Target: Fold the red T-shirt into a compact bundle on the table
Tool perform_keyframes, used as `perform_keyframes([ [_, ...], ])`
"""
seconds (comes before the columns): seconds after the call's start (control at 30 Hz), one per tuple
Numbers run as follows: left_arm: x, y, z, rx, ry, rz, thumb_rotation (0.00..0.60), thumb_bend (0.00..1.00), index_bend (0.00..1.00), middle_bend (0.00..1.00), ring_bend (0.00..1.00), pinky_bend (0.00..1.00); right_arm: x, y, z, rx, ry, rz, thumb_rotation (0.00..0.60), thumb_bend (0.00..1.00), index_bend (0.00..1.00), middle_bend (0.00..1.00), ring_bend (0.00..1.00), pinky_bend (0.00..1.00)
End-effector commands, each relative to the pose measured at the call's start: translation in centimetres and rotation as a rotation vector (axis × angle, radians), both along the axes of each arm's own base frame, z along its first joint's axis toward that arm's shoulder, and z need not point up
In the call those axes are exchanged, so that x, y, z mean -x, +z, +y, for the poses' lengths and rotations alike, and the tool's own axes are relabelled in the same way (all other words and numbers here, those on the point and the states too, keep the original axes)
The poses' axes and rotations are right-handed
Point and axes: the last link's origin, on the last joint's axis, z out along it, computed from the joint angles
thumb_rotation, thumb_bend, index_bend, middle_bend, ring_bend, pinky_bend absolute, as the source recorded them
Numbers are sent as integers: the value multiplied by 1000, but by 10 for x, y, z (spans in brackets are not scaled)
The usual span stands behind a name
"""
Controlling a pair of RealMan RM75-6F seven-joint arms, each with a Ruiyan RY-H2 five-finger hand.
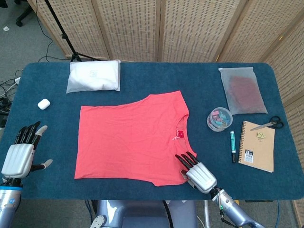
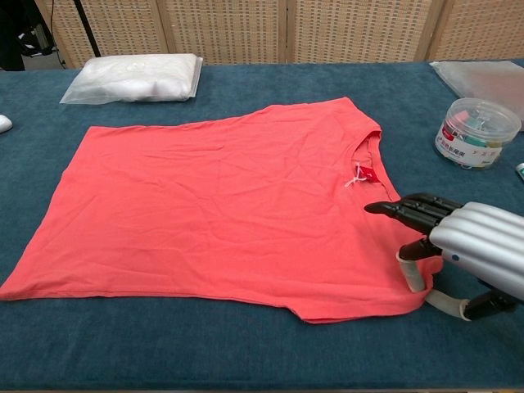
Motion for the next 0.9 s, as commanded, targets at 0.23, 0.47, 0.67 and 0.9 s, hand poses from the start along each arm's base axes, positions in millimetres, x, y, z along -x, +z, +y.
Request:
perform_keyframes([
  [0.23, -5, -13, 1, 49, -84, -12, 600, 0, 3, 0, 0, 0, -1, 3, -3, 12, 19, -40, 600, 441, 592, 0, 0, 0],
  [0.47, 4, -48, -10, 161, -249, -39, 600, 81, 209, 0, 0, 0, 0, 4, -2, 8, 23, -41, 600, 460, 592, 0, 0, 0],
  [0.67, 28, -84, -21, 237, -244, -61, 600, 115, 314, 0, 0, 0, 1, 6, -4, 13, 14, -43, 600, 466, 592, 0, 0, 0],
  [0.9, 45, -112, -34, 331, -224, -20, 600, 136, 369, 0, 0, 0, 2, 6, -6, 15, 6, -39, 600, 466, 592, 0, 0, 0],
])
